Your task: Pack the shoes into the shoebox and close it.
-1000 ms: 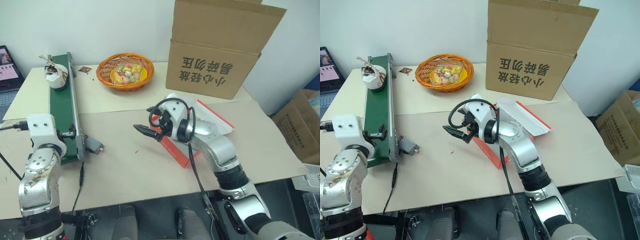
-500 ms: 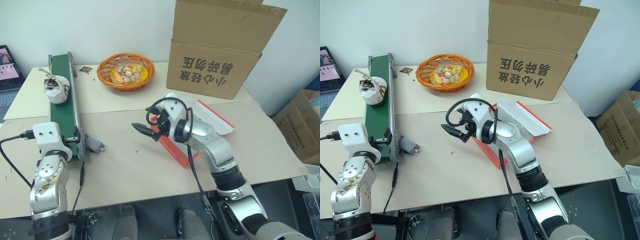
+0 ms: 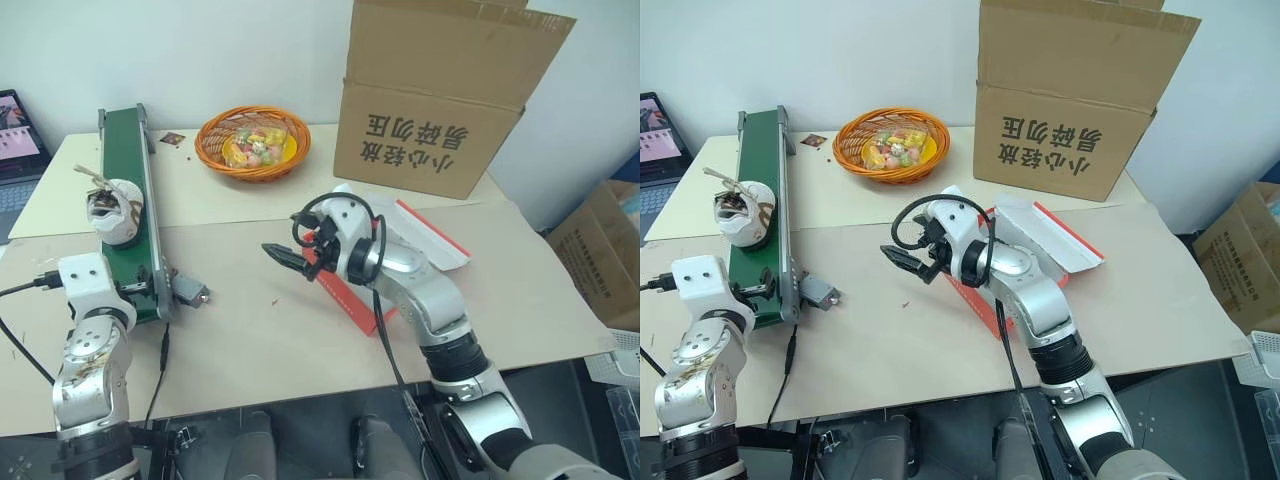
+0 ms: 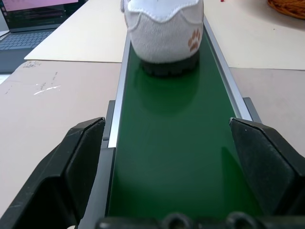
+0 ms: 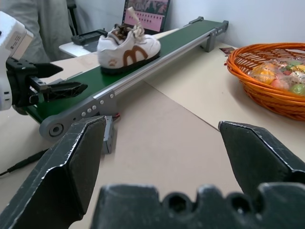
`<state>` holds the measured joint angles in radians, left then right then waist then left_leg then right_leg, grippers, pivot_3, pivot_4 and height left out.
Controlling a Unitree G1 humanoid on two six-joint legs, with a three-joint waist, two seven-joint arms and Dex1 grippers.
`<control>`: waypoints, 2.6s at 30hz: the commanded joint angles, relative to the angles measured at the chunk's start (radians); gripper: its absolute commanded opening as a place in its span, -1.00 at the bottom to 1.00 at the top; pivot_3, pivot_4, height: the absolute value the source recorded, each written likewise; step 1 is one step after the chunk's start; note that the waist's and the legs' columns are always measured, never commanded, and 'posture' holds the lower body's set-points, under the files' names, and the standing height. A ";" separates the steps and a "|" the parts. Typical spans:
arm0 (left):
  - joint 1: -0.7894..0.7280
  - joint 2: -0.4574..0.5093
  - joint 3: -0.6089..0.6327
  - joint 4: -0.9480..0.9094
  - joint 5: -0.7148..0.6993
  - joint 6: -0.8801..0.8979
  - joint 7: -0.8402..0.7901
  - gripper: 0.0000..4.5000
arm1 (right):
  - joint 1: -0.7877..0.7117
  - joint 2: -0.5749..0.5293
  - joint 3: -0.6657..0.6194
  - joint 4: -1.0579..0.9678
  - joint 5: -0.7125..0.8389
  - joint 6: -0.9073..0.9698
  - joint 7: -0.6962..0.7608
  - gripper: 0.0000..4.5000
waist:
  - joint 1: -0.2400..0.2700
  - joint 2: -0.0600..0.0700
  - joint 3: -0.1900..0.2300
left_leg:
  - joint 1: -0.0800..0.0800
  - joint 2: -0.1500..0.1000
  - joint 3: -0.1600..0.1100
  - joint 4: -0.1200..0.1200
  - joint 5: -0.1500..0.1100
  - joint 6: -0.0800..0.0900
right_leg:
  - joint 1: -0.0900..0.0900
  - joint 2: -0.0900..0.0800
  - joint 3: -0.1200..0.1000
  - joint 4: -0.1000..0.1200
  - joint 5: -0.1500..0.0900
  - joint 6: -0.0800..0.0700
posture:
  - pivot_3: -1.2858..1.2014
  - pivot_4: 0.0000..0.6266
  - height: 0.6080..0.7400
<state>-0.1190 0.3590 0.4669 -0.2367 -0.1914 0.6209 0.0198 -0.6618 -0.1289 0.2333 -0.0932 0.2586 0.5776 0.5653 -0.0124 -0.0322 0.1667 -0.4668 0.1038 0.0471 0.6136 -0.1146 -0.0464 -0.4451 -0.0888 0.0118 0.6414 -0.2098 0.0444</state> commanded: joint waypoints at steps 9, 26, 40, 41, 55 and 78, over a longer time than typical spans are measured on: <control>-0.025 0.013 -0.003 -0.013 -0.003 0.002 -0.014 0.99 | -0.014 0.009 -0.036 -0.064 0.026 0.012 -0.006 1.00 | 0.000 0.000 0.000 | 0.000 0.000 0.000 0.000 0.000 0.000 | 0.000 0.000 0.000 0.000 -0.001 -0.001 | 0.03 -0.52 0.70; -0.047 0.084 -0.200 -0.112 0.231 -0.311 -0.012 0.02 | -0.031 0.034 -0.070 -0.045 0.044 0.016 -0.032 1.00 | 0.001 -0.001 0.000 | -0.001 0.000 0.000 -0.001 0.000 0.000 | -0.001 0.000 0.000 -0.001 -0.001 -0.001 | 0.03 -0.52 0.70; -0.020 0.061 -0.466 -0.121 0.328 -0.582 -0.161 0.02 | -0.238 0.188 -0.656 0.252 0.795 0.417 -0.271 1.00 | 0.000 0.000 0.000 | -0.004 0.001 0.002 -0.003 0.001 0.001 | -0.006 -0.001 0.000 0.000 0.002 0.001 | 0.03 -0.52 0.70; -0.029 0.062 -0.478 -0.118 0.328 -0.592 -0.175 0.02 | -0.240 0.181 -0.650 0.262 0.796 0.422 -0.271 1.00 | 0.000 0.000 0.000 | -0.004 0.001 0.002 -0.003 0.001 0.002 | -0.006 -0.001 0.000 0.000 0.002 0.001 | 0.03 -0.52 0.70; -0.195 0.022 -0.527 -0.107 0.288 -0.619 -0.295 0.02 | -0.255 0.139 -0.595 0.301 0.787 0.414 -0.244 1.00 | -0.002 0.000 0.000 | -0.009 0.001 0.001 -0.001 0.005 0.008 | -0.009 0.000 0.001 0.001 0.002 0.001 | 0.03 -0.52 0.70; -0.210 0.046 -0.511 -0.188 0.260 -0.581 -0.392 0.02 | -0.231 0.174 -0.481 0.333 0.689 0.466 -0.186 1.00 | -0.002 0.000 0.000 | -0.009 0.001 0.001 -0.001 0.005 0.008 | -0.009 0.001 0.001 0.001 0.002 0.002 | 0.03 -0.52 0.70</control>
<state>-0.2949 0.4004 -0.0319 -0.3075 0.0922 0.0704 -0.3405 -0.8823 0.0234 -0.3110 0.2442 0.9275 0.9969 0.3498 -0.0140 -0.0325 0.1670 -0.4757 0.1044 0.0483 0.6129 -0.1092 -0.0381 -0.4542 -0.0881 0.0127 0.6426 -0.2078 0.0460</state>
